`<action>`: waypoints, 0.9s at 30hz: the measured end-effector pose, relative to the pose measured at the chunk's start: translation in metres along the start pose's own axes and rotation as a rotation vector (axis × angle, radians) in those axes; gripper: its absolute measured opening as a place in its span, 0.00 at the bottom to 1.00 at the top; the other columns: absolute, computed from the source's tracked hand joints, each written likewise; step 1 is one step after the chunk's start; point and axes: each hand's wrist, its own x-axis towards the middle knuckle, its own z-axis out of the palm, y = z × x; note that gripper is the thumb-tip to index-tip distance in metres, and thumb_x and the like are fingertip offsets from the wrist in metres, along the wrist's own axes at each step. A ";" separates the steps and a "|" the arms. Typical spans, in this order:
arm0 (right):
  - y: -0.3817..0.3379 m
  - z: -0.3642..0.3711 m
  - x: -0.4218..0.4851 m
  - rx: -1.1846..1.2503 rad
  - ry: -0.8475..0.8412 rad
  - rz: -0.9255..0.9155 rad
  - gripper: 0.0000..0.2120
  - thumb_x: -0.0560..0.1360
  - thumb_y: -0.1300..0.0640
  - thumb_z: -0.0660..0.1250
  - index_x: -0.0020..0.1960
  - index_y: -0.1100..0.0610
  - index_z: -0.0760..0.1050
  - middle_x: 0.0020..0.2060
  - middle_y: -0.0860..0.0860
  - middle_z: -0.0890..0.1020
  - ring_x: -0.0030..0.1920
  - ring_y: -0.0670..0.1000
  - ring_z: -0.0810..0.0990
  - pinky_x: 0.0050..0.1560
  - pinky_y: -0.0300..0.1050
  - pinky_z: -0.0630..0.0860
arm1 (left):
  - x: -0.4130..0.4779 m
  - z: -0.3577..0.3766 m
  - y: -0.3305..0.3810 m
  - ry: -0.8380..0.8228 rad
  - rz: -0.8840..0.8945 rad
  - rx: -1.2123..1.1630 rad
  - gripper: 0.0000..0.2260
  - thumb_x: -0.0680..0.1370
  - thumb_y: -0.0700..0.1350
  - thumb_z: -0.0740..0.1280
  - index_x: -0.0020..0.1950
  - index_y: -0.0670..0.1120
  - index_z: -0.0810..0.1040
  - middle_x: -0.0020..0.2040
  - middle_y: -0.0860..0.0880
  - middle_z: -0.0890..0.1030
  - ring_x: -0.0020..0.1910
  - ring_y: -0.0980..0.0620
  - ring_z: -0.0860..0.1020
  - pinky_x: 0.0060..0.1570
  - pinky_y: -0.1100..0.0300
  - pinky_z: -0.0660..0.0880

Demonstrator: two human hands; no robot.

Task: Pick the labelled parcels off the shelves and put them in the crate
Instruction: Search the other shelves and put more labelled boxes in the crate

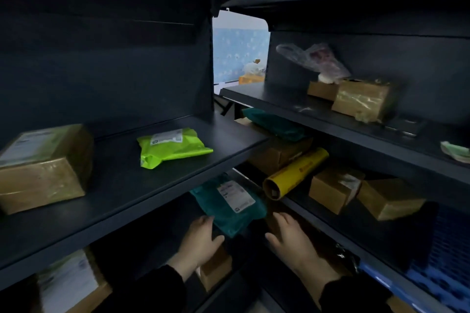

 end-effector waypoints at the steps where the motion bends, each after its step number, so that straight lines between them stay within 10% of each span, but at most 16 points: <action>1: 0.001 0.001 0.012 0.005 -0.005 -0.020 0.28 0.78 0.47 0.60 0.74 0.55 0.57 0.72 0.52 0.63 0.71 0.52 0.63 0.67 0.42 0.64 | 0.006 -0.001 -0.001 0.008 -0.019 0.000 0.27 0.78 0.53 0.62 0.74 0.45 0.61 0.72 0.46 0.66 0.70 0.48 0.65 0.68 0.57 0.65; 14: 0.021 0.004 0.142 -0.018 -0.214 -0.249 0.29 0.79 0.47 0.57 0.75 0.59 0.54 0.73 0.55 0.60 0.72 0.55 0.60 0.69 0.45 0.63 | 0.055 0.008 0.014 0.107 -0.359 -0.045 0.28 0.78 0.53 0.62 0.75 0.48 0.59 0.73 0.45 0.64 0.72 0.46 0.62 0.68 0.57 0.64; 27: 0.005 0.072 0.184 0.180 -0.261 -0.080 0.20 0.78 0.57 0.59 0.67 0.65 0.62 0.62 0.62 0.71 0.60 0.61 0.74 0.54 0.50 0.74 | 0.036 0.043 -0.003 0.194 -0.644 -0.051 0.30 0.78 0.56 0.61 0.76 0.46 0.58 0.74 0.45 0.63 0.73 0.46 0.60 0.70 0.58 0.61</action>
